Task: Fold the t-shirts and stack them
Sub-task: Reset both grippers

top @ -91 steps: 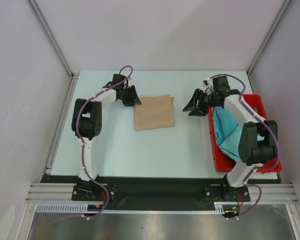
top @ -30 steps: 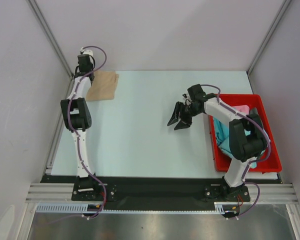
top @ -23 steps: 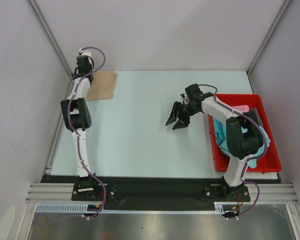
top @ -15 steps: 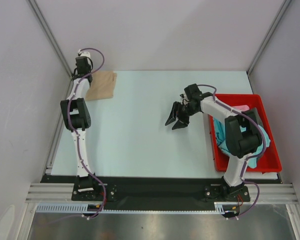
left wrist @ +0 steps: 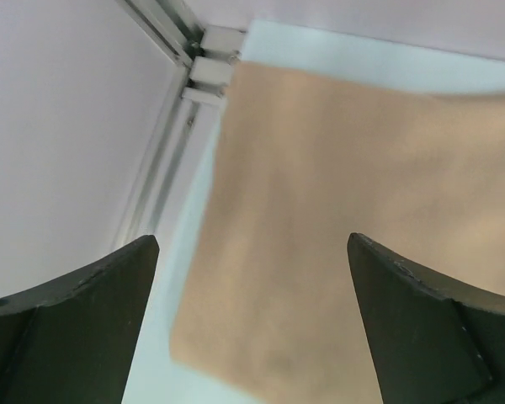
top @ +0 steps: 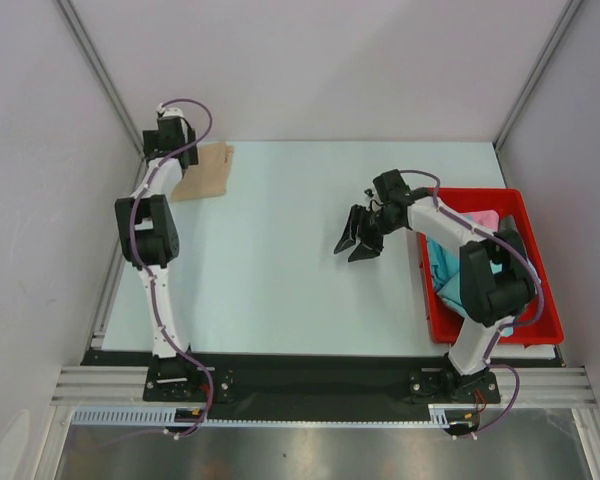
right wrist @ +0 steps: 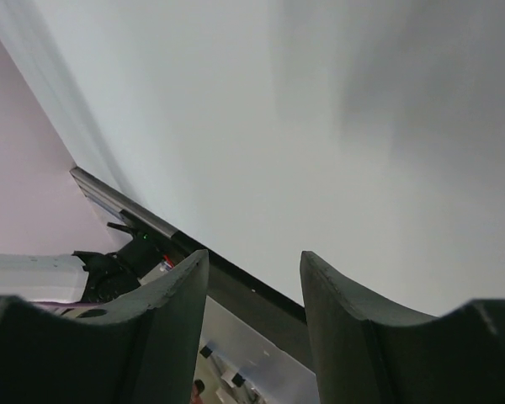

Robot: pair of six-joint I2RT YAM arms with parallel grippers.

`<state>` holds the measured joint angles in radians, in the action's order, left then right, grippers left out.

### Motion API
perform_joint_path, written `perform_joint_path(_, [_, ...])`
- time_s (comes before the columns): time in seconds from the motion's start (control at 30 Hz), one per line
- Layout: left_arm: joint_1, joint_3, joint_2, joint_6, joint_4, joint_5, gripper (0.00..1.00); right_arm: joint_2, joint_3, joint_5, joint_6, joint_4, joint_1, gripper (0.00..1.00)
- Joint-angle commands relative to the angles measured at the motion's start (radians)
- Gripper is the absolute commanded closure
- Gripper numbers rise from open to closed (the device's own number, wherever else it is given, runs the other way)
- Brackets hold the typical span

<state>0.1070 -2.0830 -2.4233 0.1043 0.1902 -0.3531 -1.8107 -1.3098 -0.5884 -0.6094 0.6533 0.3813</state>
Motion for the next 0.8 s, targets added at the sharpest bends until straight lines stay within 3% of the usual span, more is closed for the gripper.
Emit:
perform_joint_path(0.0, [-0.139,0.182,0.287,-0.066,-0.008,-0.006,0.00,0.151,0.044,0.027,0.017,0.019,-0.002,0.46])
perform_joint_path(0.1, [-0.219,0.328,0.410,-0.077,0.041,0.005,0.00,0.279,0.113,0.042,0.023,0.037,-0.021,0.45])
perform_joint_path(0.33, [-0.401,0.587,0.779,-0.311,0.187,0.161,0.00,0.572,0.260,0.078,-0.009,0.055,-0.038,0.43])
perform_joint_path(0.43, [-0.417,0.716,0.929,-0.406,0.198,0.279,0.03,0.686,0.299,0.085,-0.030,0.065,-0.038,0.41])
perform_joint_path(0.67, [-0.455,0.995,1.220,-0.505,0.212,0.404,0.09,0.888,0.331,0.131,-0.067,0.135,-0.032,0.40])
perform_joint_path(0.77, [-0.464,1.151,1.421,-0.593,0.164,0.500,0.06,1.010,0.359,0.179,-0.095,0.152,-0.025,0.33])
